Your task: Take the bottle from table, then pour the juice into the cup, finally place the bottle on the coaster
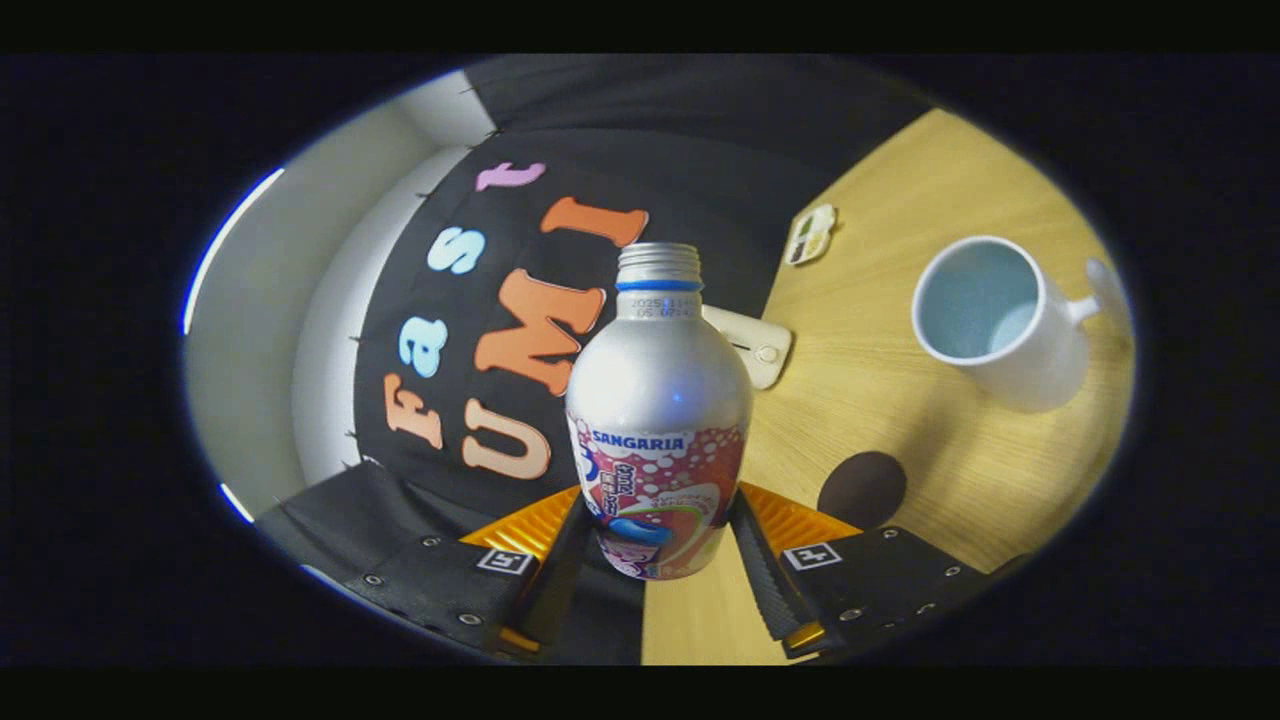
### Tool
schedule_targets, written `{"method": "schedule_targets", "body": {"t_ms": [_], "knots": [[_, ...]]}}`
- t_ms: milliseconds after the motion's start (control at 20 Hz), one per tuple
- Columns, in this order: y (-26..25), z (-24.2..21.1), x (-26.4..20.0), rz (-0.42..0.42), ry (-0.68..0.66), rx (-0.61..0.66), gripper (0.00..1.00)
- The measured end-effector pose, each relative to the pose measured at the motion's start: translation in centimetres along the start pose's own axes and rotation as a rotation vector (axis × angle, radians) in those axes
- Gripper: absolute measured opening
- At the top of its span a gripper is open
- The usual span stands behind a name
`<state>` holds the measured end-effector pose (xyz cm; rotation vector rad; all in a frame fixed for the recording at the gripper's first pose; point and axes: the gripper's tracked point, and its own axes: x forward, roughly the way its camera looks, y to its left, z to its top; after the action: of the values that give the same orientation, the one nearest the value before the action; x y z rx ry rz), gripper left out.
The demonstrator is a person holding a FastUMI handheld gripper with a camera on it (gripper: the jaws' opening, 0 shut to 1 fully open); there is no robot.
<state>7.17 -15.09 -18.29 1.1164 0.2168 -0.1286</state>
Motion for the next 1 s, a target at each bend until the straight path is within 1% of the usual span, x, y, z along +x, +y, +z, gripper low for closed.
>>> {"method": "schedule_targets", "body": {"t_ms": [200,300,550,600,800,1000], "knots": [[0.1,-0.3,0.5,-0.032,-0.015,-0.303,0.75],[0.3,-0.2,1.0,-0.044,-0.022,-0.431,0.76],[-0.6,0.3,1.8,-0.082,-0.046,-0.648,0.76],[-0.7,0.1,2.0,-0.089,-0.043,-0.704,0.76],[-2.0,0.1,2.7,-0.165,-0.026,-0.979,0.76],[-3.5,-1.0,3.7,-0.213,0.023,-1.121,0.76]]}}
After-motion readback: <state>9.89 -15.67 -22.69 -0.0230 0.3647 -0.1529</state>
